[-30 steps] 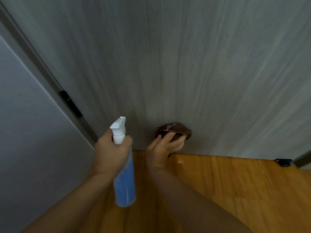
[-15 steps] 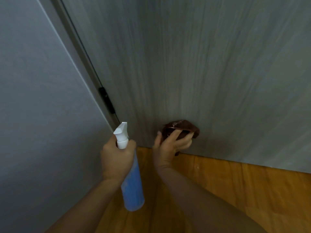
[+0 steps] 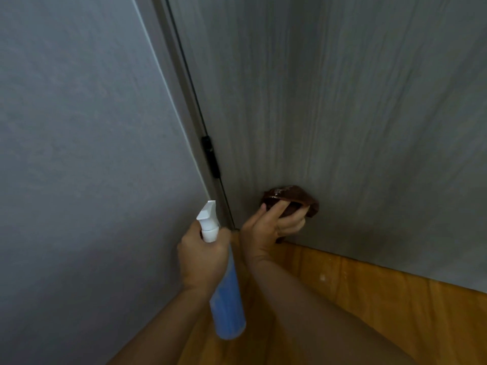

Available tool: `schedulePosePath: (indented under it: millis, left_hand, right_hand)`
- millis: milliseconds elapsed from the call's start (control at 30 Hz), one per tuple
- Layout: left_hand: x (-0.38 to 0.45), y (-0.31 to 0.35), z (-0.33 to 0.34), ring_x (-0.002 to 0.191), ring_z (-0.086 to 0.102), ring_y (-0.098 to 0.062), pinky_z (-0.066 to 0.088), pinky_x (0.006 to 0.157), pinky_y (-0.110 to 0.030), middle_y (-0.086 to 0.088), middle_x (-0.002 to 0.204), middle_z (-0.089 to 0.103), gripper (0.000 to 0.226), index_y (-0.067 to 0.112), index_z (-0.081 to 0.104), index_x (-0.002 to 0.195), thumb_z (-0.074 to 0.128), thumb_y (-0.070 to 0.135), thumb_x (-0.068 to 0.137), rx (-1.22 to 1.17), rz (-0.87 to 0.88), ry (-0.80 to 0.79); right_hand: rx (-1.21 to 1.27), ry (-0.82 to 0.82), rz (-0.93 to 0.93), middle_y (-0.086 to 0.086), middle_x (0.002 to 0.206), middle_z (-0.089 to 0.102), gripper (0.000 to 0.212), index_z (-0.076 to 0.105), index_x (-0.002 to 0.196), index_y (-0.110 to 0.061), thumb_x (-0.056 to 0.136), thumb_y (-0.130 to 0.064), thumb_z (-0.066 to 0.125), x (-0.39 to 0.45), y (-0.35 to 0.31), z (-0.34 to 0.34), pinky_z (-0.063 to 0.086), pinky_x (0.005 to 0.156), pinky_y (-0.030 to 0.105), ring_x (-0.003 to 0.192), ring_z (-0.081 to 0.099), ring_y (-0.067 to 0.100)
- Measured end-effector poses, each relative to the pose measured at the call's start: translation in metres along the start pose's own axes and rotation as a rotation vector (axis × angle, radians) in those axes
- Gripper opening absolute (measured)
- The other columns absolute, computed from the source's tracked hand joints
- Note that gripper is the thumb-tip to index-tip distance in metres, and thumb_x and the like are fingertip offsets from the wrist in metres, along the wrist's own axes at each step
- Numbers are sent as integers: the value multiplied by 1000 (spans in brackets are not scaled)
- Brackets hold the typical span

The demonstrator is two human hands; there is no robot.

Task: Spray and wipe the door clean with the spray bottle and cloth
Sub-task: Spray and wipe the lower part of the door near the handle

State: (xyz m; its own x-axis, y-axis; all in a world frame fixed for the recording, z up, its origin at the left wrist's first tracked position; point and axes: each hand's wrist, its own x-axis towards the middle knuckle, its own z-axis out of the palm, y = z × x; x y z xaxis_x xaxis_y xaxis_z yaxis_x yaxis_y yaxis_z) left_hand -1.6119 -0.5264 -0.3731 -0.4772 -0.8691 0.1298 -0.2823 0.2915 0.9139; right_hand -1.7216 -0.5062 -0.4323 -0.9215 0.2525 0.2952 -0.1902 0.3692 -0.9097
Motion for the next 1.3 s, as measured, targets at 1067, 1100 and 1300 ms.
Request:
schedulePosePath:
  millis: [1067, 1100, 1300]
  left_hand:
    - [-20, 123, 27, 71, 67, -9, 52, 56, -21, 1, 73, 67, 19, 25, 63, 85, 76, 12, 90, -166, 318, -108]
    - [-22, 131, 32, 71, 67, -12, 55, 57, -27, -1, 74, 67, 15, 23, 63, 86, 75, 15, 89, -176, 328, -120]
    - [-35, 179, 46, 69, 63, -21, 49, 55, -33, -6, 72, 64, 16, 10, 62, 81, 73, 22, 84, -228, 408, -138]
  right_hand:
    - [319, -331, -382, 2, 131, 45, 48, 57, 132, -20, 91, 2, 69, 116, -71, -208, 36, 91, -3, 114, 47, -16]
    - [326, -322, -383, -2, 127, 46, 50, 55, 129, -27, 90, 2, 70, 120, -73, -215, 37, 89, -3, 113, 47, -19]
    - [307, -309, -394, -21, 118, 45, 51, 55, 121, -38, 87, -2, 70, 146, -86, -246, 42, 79, 2, 100, 55, -12]
